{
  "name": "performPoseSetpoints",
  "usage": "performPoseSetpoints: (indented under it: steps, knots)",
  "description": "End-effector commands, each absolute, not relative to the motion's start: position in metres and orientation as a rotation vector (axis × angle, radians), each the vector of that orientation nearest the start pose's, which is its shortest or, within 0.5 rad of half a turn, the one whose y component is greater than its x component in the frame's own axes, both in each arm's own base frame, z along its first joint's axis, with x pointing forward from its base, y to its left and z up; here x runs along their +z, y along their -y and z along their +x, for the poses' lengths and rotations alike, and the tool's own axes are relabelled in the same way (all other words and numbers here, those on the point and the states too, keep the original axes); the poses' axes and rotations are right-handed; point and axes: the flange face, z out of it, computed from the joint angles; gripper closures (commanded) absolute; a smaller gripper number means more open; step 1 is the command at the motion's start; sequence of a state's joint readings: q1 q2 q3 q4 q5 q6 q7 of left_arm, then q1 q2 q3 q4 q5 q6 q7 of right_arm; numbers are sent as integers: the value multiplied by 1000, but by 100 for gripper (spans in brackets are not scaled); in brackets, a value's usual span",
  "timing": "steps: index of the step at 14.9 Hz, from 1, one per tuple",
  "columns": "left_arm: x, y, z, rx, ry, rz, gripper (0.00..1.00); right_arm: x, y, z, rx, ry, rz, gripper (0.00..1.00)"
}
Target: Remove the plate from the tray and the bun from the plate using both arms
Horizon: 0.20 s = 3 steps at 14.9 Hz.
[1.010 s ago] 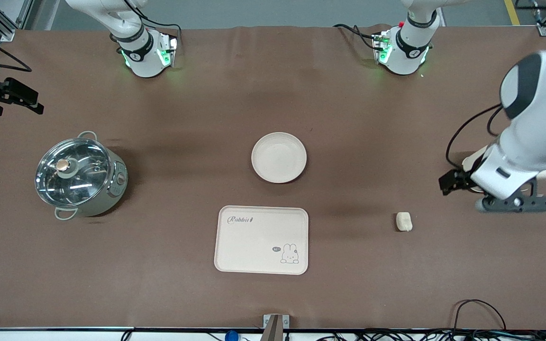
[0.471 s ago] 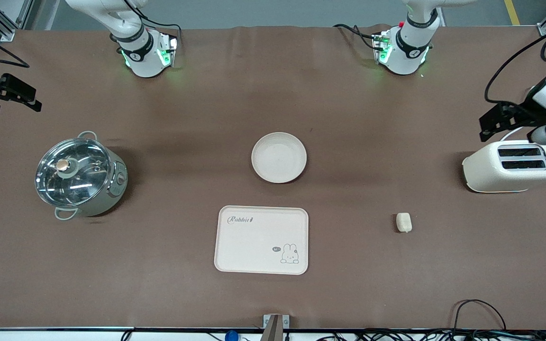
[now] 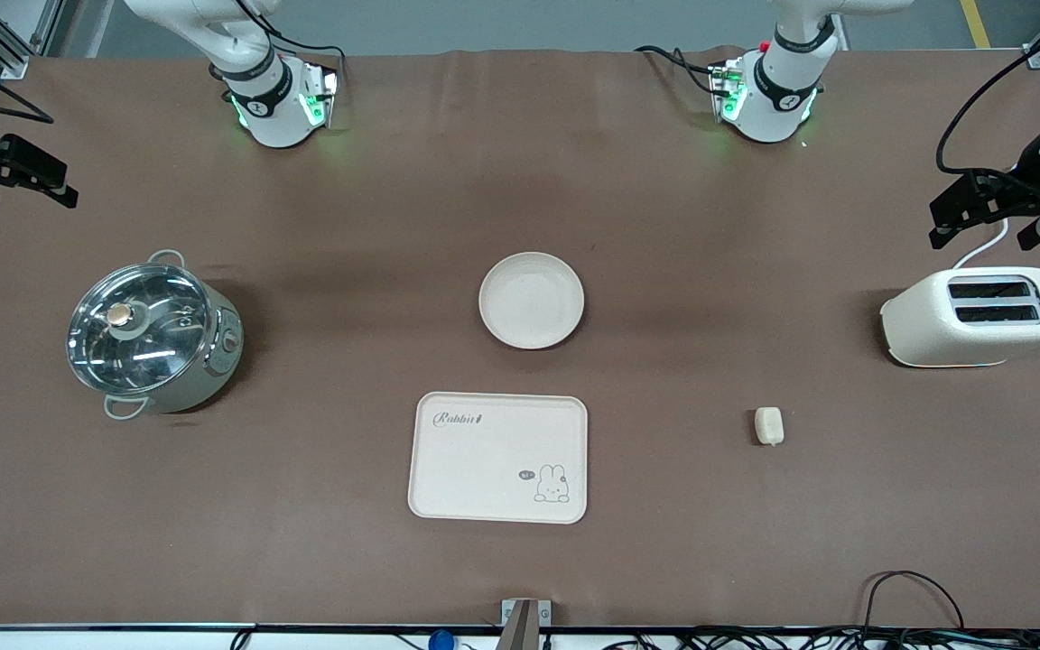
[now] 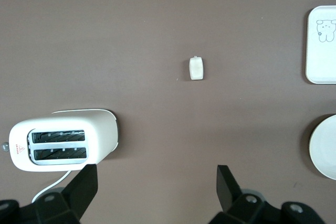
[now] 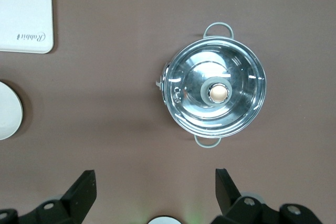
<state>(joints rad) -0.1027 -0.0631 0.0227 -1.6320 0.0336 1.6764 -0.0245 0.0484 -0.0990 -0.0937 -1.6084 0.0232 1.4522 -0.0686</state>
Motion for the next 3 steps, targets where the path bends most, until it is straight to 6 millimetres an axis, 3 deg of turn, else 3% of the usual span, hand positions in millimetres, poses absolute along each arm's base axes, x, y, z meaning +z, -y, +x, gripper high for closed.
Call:
performPoseSetpoints:
  steps: [1,3]
  knots:
    - [643,37,545,-197,-110,-3117,0,660,15,502,110,42,-3102,0]
    - [650,41,547,-222,-102,-3121,0,661,14,502,110,42,-3101,0]
